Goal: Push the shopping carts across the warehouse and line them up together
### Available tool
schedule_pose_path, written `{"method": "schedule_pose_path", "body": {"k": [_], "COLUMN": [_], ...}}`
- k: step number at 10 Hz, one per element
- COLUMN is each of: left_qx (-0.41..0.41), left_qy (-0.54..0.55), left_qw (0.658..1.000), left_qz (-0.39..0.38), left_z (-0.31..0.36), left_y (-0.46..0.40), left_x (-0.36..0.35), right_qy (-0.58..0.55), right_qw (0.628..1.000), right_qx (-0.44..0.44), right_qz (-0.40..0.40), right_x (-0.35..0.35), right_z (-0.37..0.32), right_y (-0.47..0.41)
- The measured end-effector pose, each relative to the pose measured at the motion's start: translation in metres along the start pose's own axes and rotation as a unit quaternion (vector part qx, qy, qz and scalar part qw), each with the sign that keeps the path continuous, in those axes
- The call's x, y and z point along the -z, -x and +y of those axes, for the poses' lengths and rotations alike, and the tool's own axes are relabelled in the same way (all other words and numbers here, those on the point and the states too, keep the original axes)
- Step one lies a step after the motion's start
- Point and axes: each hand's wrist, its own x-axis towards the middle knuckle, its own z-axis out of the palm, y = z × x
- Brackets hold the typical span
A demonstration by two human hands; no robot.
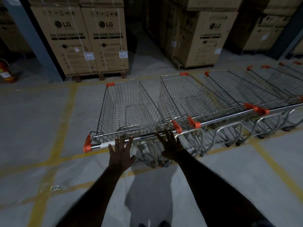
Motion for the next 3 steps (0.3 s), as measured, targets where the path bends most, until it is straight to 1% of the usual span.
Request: {"method": "schedule_pose_path", "body": {"k": [1,2,3], "left_qx": [-0.008,-0.010,-0.028], "left_qy": [0.011,0.018,0.013], "left_qw": [0.999,0.999,0.999], "left_qz": [0.031,0.028,0.032], "left_z": [-0.001,-0.001,-0.008], "left_y": [0.001,0.002,0.004], "left_x": [-0.007,-0.002,-0.010], "right_qy": [-0.004,-0.010,-0.035], "right_qw": [1.000,1.000,0.999], "right_qx": [-0.001,-0.011,-0.025], "right_qz": [0.010,0.000,0.001], "right_x": [-0.004,-0.003,-0.007], "right_z": [0.001,-0.004,-0.013], "right_y": [-0.001,0.004,0.013]}}
